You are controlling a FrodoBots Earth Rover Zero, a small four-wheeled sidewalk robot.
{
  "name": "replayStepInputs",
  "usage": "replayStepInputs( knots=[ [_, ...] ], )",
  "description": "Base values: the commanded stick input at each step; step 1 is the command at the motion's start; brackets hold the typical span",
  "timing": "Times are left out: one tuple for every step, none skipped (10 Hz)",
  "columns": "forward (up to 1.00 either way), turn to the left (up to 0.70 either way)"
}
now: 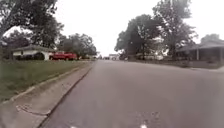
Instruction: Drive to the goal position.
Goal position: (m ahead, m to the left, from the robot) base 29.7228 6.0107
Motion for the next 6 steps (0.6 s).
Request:
replayStepInputs(
  knots=[
    [1.00,0.00],
    [1.00,0.00],
    [1.00,0.00],
    [1.00,0.00],
    [1.00,0.00],
    [1.00,0.00]
  ],
)
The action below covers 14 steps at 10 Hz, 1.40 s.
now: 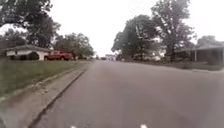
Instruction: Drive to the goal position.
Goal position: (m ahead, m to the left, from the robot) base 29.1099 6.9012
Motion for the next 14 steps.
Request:
replayStepInputs(
  knots=[
    [1.00,0.00],
    [1.00,0.00],
    [1.00,0.10],
    [1.00,0.10],
    [1.00,0.00],
    [1.00,0.00],
    [1.00,0.00],
    [1.00,0.00],
    [1.00,0.28],
    [1.00,0.37],
    [1.00,0.39],
    [1.00,0.13],
    [1.00,0.00],
    [1.00,0.00]
  ],
)
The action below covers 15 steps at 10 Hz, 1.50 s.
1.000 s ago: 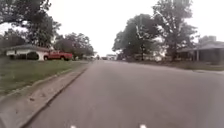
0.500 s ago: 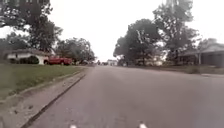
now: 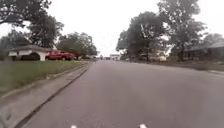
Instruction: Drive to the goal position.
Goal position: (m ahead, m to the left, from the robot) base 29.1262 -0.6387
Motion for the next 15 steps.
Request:
replayStepInputs(
  knots=[
    [1.00,0.00],
    [1.00,0.00],
    [1.00,0.00],
    [1.00,0.00],
    [1.00,0.02],
    [1.00,0.08],
    [1.00,0.17],
    [1.00,0.26],
    [1.00,0.35],
    [1.00,0.00],
    [1.00,0.00],
    [1.00,0.00],
    [1.00,0.00],
    [1.00,0.00],
    [1.00,0.00]
  ],
)
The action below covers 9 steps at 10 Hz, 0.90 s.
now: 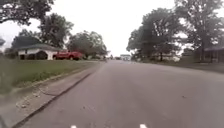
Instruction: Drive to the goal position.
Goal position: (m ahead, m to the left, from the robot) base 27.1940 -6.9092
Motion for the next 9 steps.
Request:
replayStepInputs(
  knots=[
    [1.00,0.00],
    [1.00,0.00],
    [1.00,0.00],
    [1.00,0.00],
    [1.00,0.00],
    [1.00,0.00],
    [1.00,0.00],
    [1.00,0.00],
    [1.00,0.00]
  ],
)
